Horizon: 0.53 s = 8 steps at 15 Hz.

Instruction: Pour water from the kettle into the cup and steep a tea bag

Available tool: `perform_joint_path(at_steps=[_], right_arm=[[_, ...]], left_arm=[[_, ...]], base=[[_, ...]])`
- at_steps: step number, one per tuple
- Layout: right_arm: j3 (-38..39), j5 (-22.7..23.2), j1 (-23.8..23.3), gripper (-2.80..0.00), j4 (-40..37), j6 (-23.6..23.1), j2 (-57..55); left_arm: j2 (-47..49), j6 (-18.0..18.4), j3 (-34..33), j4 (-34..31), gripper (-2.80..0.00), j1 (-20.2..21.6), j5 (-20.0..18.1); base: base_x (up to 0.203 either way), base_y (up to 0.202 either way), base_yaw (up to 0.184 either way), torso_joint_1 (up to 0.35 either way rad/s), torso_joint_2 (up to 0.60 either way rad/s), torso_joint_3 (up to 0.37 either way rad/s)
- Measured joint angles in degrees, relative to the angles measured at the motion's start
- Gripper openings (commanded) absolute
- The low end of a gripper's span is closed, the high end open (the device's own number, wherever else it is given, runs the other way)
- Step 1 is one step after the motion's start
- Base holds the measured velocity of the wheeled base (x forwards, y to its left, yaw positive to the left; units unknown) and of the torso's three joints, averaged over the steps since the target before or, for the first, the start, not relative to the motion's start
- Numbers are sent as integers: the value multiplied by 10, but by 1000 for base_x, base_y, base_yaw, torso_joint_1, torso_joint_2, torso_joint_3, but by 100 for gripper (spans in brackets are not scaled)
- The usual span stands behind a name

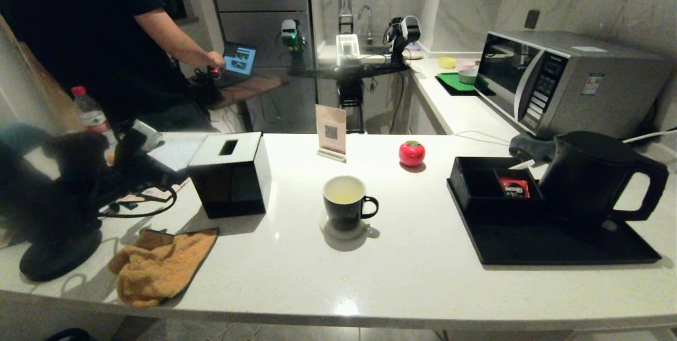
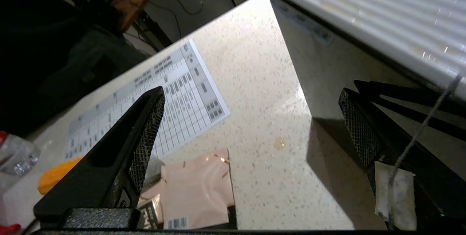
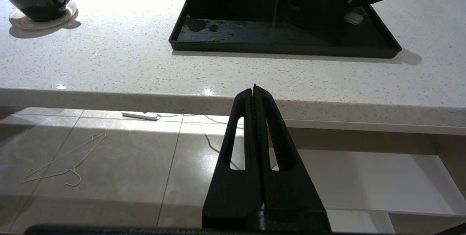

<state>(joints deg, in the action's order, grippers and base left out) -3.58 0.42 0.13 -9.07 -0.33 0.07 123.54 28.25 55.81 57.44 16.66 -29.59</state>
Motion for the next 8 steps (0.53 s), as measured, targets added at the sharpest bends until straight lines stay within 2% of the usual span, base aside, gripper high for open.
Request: perform_joint_path(at_steps=[4, 8], right_arm=[[0, 0, 0, -280, 0, 0, 0], [0, 0, 0, -280, 0, 0, 0]], left_arm=[[-22, -25, 11, 22, 0, 2, -4], [-44, -34, 15, 30, 0, 10, -4]], base=[[0, 0, 0, 0, 0, 0], [0, 0, 0, 0, 0, 0]])
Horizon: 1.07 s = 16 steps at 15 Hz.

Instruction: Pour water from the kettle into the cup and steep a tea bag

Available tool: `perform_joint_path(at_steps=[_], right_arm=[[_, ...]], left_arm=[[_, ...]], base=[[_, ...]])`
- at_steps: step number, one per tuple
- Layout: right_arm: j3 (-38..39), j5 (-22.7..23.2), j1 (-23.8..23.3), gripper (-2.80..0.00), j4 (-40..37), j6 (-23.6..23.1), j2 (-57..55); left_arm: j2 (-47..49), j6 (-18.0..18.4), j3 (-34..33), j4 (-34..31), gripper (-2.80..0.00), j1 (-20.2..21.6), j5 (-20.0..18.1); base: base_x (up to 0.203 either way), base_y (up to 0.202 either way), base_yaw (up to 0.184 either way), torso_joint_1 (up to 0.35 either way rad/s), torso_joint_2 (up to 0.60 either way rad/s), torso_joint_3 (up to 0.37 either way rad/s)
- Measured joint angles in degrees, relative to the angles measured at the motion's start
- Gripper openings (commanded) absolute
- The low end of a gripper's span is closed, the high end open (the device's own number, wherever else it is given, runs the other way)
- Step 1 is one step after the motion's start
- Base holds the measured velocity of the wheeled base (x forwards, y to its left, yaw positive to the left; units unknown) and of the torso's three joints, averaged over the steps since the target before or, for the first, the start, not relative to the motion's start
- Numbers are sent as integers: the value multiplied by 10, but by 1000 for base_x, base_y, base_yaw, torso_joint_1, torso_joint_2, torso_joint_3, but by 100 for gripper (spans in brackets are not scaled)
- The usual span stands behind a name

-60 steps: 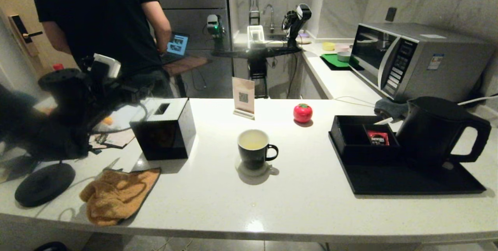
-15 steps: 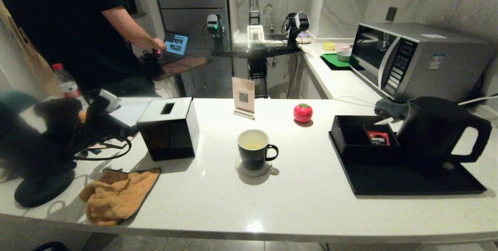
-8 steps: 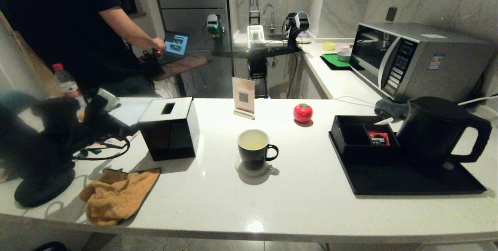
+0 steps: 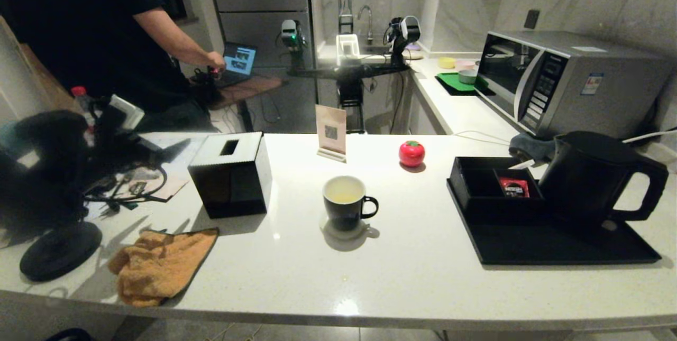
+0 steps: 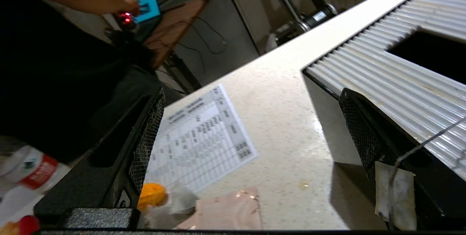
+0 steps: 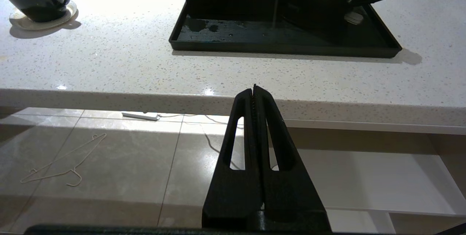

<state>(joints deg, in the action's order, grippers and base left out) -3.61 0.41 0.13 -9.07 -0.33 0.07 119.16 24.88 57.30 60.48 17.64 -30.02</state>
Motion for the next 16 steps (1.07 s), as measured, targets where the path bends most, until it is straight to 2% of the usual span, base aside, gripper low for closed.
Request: perform_joint_path(at_steps=[5, 10, 12, 16], right_arm=[[0, 0, 0, -280, 0, 0, 0], [0, 0, 0, -280, 0, 0, 0], [0, 0, 0, -280, 0, 0, 0], [0, 0, 0, -280, 0, 0, 0]], left_arm=[[-19, -7, 10, 9, 0, 4, -5], [-28, 3, 12, -9, 0, 4, -51], [-31, 21, 16, -41, 0, 1, -67], [-43, 80, 51, -164, 0, -12, -88]], base=[[0, 0, 0, 0, 0, 0], [0, 0, 0, 0, 0, 0], [0, 0, 0, 0, 0, 0], [0, 0, 0, 0, 0, 0]])
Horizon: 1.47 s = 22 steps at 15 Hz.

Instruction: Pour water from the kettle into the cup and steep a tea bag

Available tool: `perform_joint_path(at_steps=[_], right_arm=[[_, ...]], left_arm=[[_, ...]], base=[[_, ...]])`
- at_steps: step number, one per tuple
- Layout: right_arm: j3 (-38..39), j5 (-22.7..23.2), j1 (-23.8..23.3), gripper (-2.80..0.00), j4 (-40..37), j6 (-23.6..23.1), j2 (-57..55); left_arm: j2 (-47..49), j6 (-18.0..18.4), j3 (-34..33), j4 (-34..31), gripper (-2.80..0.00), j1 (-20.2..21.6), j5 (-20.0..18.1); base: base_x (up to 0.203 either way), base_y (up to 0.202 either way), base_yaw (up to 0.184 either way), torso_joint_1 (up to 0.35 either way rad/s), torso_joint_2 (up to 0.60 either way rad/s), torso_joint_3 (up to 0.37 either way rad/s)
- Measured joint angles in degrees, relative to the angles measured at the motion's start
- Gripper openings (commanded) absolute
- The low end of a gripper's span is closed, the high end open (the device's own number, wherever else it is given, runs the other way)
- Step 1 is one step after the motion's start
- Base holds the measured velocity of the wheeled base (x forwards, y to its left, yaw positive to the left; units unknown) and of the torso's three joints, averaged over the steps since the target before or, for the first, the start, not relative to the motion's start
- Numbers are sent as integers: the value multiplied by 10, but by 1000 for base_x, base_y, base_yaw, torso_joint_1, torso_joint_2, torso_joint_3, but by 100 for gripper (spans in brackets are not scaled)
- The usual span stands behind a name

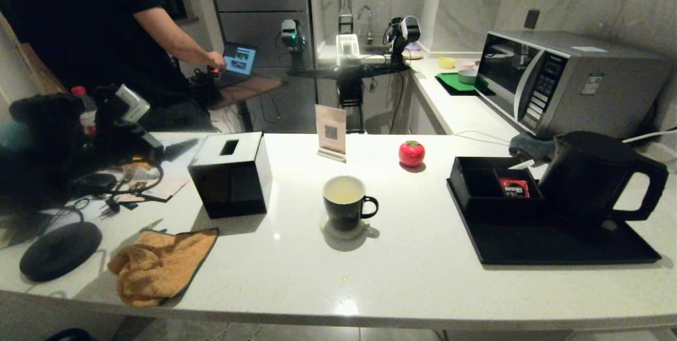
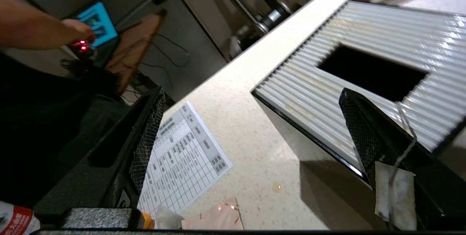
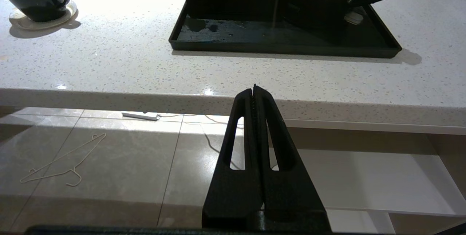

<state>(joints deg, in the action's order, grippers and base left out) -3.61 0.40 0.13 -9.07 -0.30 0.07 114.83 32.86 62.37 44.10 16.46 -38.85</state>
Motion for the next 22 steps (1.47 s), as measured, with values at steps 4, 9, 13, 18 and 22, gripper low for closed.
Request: perform_joint_path(at_steps=[4, 9, 13, 18, 22], right_arm=[[0, 0, 0, -280, 0, 0, 0], [0, 0, 0, -280, 0, 0, 0], [0, 0, 0, -280, 0, 0, 0], [0, 0, 0, -280, 0, 0, 0], [0, 0, 0, -280, 0, 0, 0]], left_arm=[[-12, 85, 72, -145, 0, -18, -2], [-19, 252, 194, -399, 0, -21, 5], [-19, 382, 249, -576, 0, -14, 37], [-12, 483, 302, -726, 0, -7, 80], [-3, 523, 344, -804, 0, -4, 103]], base=[[0, 0, 0, 0, 0, 0], [0, 0, 0, 0, 0, 0], [0, 0, 0, 0, 0, 0], [0, 0, 0, 0, 0, 0], [0, 0, 0, 0, 0, 0]])
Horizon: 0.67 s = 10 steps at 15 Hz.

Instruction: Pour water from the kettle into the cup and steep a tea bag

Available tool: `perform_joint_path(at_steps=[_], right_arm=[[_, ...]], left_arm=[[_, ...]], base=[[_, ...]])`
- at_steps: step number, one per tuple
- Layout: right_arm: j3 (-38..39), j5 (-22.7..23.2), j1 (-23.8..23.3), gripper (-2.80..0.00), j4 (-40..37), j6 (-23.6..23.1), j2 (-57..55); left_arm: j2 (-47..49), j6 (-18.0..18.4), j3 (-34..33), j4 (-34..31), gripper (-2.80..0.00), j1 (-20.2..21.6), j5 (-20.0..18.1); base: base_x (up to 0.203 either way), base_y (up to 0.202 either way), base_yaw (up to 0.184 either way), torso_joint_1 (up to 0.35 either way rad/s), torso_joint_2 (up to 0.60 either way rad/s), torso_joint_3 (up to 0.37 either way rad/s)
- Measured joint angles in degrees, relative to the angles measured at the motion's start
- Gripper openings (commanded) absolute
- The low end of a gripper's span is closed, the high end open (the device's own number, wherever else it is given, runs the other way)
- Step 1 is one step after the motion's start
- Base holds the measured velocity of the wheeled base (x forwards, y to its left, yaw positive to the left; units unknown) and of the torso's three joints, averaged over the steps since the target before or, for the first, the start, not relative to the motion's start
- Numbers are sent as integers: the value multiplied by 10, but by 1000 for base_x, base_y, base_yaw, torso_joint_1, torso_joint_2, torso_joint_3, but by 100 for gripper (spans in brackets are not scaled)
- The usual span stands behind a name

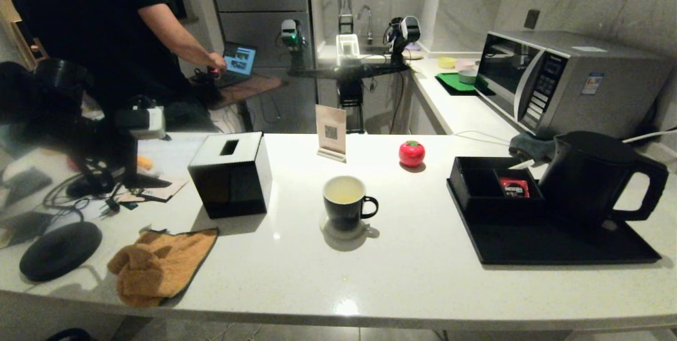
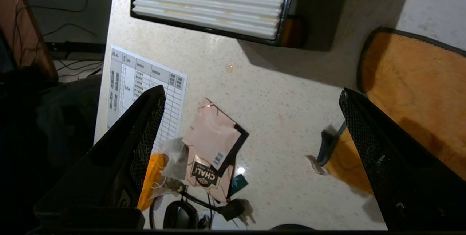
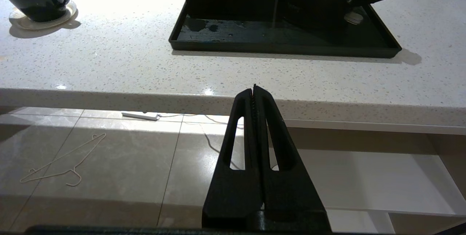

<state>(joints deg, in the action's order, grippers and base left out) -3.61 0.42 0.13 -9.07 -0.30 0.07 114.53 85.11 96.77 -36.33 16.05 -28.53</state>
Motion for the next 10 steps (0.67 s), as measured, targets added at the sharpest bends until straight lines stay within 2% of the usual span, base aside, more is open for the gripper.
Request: perform_joint_path(at_steps=[6, 10], right_arm=[[0, 0, 0, -280, 0, 0, 0], [0, 0, 0, -280, 0, 0, 0]], left_arm=[[3, -9, 6, 0, 0, -1, -13], [-6, -66, 6, 21, 0, -10, -57]], base=[[0, 0, 0, 0, 0, 0], [0, 0, 0, 0, 0, 0]])
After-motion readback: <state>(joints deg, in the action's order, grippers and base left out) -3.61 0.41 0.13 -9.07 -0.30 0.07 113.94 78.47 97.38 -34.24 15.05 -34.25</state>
